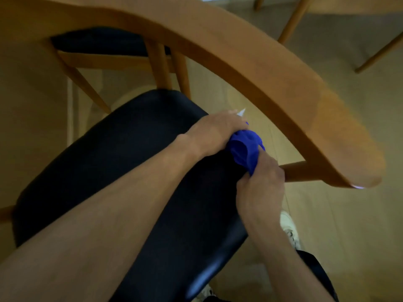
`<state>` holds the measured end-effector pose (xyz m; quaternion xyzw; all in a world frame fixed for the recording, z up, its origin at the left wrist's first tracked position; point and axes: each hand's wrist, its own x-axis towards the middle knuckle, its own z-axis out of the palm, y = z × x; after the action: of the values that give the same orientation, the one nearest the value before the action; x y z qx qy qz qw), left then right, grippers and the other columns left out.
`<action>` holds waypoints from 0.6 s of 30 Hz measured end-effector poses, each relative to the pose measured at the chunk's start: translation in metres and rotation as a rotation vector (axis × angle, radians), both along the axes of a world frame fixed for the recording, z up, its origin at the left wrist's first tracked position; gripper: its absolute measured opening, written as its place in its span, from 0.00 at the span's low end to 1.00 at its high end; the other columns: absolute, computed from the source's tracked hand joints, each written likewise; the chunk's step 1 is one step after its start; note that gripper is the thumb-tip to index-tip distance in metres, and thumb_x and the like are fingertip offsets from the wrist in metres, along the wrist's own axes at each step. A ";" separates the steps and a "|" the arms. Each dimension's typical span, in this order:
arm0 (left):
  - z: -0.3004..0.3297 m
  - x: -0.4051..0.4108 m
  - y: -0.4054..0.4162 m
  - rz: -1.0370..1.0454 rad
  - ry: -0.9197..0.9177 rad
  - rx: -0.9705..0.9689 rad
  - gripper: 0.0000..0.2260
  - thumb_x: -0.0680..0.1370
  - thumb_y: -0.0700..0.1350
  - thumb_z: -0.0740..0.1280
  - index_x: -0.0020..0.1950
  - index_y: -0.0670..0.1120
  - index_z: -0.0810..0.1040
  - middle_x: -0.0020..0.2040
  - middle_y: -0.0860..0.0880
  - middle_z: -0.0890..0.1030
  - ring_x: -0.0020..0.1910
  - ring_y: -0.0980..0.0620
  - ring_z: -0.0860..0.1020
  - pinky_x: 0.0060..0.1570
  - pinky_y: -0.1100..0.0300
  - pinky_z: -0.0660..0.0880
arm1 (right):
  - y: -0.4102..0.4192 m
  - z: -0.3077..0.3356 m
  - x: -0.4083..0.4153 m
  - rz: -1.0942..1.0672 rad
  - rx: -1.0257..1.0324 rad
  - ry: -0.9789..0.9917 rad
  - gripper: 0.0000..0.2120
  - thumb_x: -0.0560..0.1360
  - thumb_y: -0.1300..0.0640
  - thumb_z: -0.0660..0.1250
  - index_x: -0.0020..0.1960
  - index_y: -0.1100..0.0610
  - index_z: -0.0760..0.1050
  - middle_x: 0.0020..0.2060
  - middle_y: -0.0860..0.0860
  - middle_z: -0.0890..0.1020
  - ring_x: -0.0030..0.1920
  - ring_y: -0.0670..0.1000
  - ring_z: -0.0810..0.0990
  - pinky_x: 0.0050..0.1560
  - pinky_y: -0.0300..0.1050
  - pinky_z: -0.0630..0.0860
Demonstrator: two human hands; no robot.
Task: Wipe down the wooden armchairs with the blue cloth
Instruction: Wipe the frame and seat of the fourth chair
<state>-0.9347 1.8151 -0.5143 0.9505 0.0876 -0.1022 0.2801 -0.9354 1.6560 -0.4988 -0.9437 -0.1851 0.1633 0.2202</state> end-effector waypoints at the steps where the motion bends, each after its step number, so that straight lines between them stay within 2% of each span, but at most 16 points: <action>1: -0.002 -0.005 0.008 0.030 -0.014 0.033 0.07 0.78 0.41 0.60 0.48 0.49 0.77 0.52 0.49 0.78 0.56 0.47 0.76 0.53 0.47 0.75 | 0.012 -0.001 0.007 0.008 -0.010 0.014 0.18 0.72 0.69 0.60 0.60 0.59 0.74 0.50 0.56 0.79 0.50 0.58 0.77 0.56 0.55 0.74; 4: -0.002 -0.023 0.034 0.174 -0.076 0.087 0.15 0.77 0.49 0.55 0.54 0.49 0.79 0.60 0.47 0.78 0.62 0.45 0.74 0.58 0.44 0.73 | 0.052 -0.003 0.017 0.085 0.062 -0.011 0.12 0.70 0.70 0.61 0.46 0.55 0.73 0.40 0.51 0.77 0.41 0.52 0.75 0.44 0.47 0.74; 6: -0.001 -0.039 0.058 0.272 -0.092 0.164 0.15 0.79 0.50 0.56 0.61 0.51 0.78 0.65 0.48 0.76 0.67 0.45 0.71 0.64 0.46 0.70 | 0.081 -0.007 0.012 0.162 0.144 -0.042 0.13 0.69 0.71 0.62 0.44 0.53 0.72 0.40 0.49 0.76 0.39 0.46 0.74 0.41 0.40 0.72; 8: 0.004 -0.063 0.086 0.371 -0.096 0.243 0.13 0.80 0.47 0.60 0.62 0.49 0.77 0.63 0.46 0.77 0.65 0.43 0.73 0.62 0.46 0.71 | 0.110 -0.014 0.002 0.267 0.243 -0.038 0.16 0.70 0.70 0.63 0.53 0.55 0.77 0.50 0.51 0.79 0.50 0.49 0.77 0.54 0.46 0.76; 9: 0.007 -0.078 0.100 0.412 -0.076 0.287 0.12 0.80 0.47 0.61 0.61 0.49 0.78 0.60 0.45 0.78 0.62 0.43 0.75 0.60 0.46 0.72 | 0.125 -0.016 -0.003 0.343 0.272 -0.019 0.20 0.72 0.70 0.63 0.61 0.56 0.76 0.57 0.53 0.79 0.57 0.51 0.76 0.62 0.49 0.73; 11: 0.016 -0.110 0.120 0.462 -0.009 0.386 0.10 0.78 0.42 0.63 0.58 0.46 0.79 0.56 0.44 0.79 0.57 0.42 0.76 0.56 0.45 0.74 | 0.148 -0.018 -0.011 0.530 0.272 0.004 0.27 0.73 0.70 0.65 0.70 0.56 0.72 0.65 0.53 0.76 0.64 0.53 0.73 0.69 0.47 0.67; 14: 0.029 -0.148 0.117 0.495 0.064 0.431 0.12 0.75 0.35 0.65 0.57 0.41 0.79 0.58 0.41 0.79 0.58 0.41 0.75 0.57 0.45 0.73 | 0.155 -0.016 -0.018 0.727 0.263 0.018 0.27 0.72 0.70 0.65 0.69 0.54 0.73 0.64 0.52 0.77 0.62 0.52 0.73 0.64 0.40 0.65; 16: 0.032 -0.162 0.095 0.484 0.056 0.466 0.15 0.72 0.34 0.68 0.58 0.39 0.78 0.65 0.39 0.75 0.66 0.41 0.71 0.64 0.47 0.70 | 0.137 -0.011 -0.021 0.810 0.267 0.067 0.24 0.72 0.70 0.66 0.65 0.54 0.76 0.60 0.51 0.79 0.58 0.51 0.75 0.60 0.38 0.67; 18: 0.031 -0.170 0.070 0.475 0.088 0.425 0.27 0.68 0.38 0.75 0.65 0.38 0.72 0.75 0.40 0.64 0.72 0.42 0.65 0.69 0.48 0.67 | 0.108 -0.007 -0.018 0.917 0.239 0.157 0.22 0.72 0.68 0.67 0.64 0.53 0.77 0.59 0.50 0.79 0.59 0.51 0.75 0.63 0.42 0.70</action>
<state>-1.1045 1.8855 -0.4836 0.9353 0.3386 -0.0543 0.0873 -0.9530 1.7640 -0.5055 -0.7176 -0.5825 0.2922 0.2457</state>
